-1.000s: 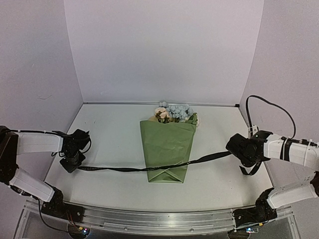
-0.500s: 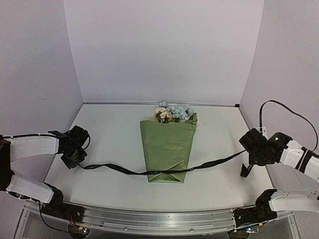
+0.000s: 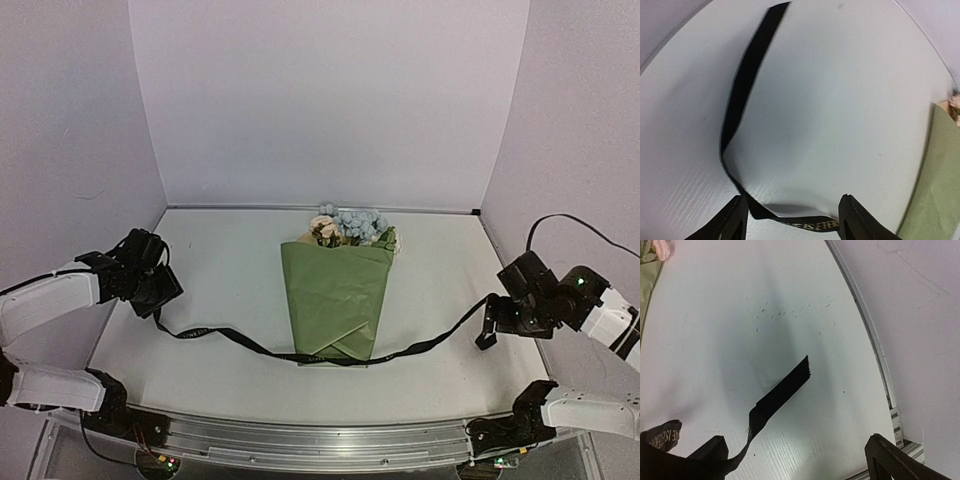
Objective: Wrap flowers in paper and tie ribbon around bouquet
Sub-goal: Straighten the ribbon at the center of the board.
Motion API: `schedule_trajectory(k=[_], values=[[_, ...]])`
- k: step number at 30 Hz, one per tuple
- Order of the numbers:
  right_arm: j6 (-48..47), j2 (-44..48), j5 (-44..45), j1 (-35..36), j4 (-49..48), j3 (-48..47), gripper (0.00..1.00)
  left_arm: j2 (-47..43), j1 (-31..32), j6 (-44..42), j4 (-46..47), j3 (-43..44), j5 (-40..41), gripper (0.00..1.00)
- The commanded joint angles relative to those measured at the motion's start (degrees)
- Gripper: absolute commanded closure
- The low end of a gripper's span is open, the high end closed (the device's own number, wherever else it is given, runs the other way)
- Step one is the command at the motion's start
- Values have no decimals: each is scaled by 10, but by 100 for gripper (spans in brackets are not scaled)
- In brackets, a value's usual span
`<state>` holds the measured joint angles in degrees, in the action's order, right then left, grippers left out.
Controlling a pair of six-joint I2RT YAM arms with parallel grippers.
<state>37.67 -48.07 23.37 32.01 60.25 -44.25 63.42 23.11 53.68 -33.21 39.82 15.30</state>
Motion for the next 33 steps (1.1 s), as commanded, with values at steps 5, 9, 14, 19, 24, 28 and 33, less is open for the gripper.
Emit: schedule_trajectory(k=[5,9,14,19,24,28,33], values=[[75,-34,-176,-1,51,48,3,54,2,-105,121,76,-185,36],[61,-126,-269,-1,52,36,3,103,2,-112,162,101,-258,39],[14,-192,-347,-1,59,1,2,152,2,-125,180,133,-306,38],[-14,-197,-366,-1,74,-24,2,187,2,-134,193,151,-350,38],[-59,-231,-475,-1,49,-57,2,213,2,-110,237,132,-398,38],[-71,-275,-526,-2,-6,-53,2,236,2,-78,284,113,-441,40],[-44,-319,-489,-5,-20,-53,4,221,3,-70,272,75,-469,53]])
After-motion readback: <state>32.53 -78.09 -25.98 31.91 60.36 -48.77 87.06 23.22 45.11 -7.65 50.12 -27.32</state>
